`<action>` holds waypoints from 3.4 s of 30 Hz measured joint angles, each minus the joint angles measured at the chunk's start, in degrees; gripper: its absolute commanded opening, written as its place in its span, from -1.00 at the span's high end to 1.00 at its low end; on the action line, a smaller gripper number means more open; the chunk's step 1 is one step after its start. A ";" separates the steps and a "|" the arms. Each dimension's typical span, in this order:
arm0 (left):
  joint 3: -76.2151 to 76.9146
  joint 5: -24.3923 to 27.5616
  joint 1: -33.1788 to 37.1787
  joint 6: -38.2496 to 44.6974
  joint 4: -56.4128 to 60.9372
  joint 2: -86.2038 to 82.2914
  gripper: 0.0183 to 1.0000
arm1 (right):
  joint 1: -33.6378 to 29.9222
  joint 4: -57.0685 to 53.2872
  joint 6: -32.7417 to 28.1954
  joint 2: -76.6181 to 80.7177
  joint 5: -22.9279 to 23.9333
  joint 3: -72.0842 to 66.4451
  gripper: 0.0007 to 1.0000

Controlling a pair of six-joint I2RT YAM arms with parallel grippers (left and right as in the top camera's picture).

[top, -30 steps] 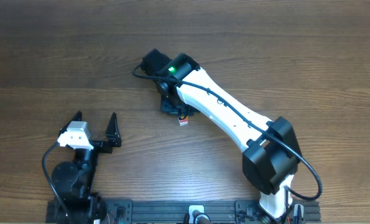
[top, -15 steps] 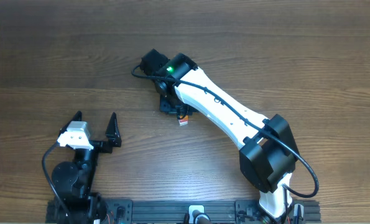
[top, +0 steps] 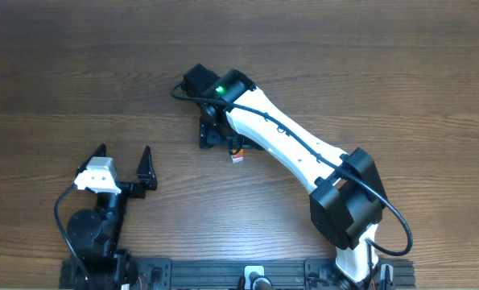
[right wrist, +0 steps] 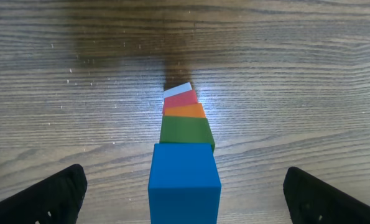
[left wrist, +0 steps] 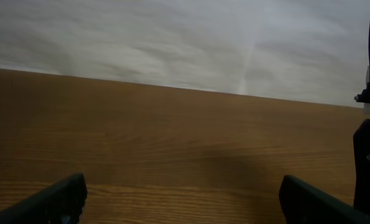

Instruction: Stack Cubes

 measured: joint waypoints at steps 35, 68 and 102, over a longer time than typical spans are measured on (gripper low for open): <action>0.00 -0.02 0.00 0.00 0.00 0.00 -1.00 | -29.53 12.11 -29.90 -37.11 13.07 -11.82 -0.99; 0.00 0.00 0.00 0.00 0.00 0.00 -1.00 | -40.19 52.39 -33.62 -109.98 6.43 -86.20 -0.99; 0.00 0.00 0.00 0.00 0.00 0.00 -1.00 | -40.89 56.94 -49.48 -113.81 -2.71 -94.14 -0.99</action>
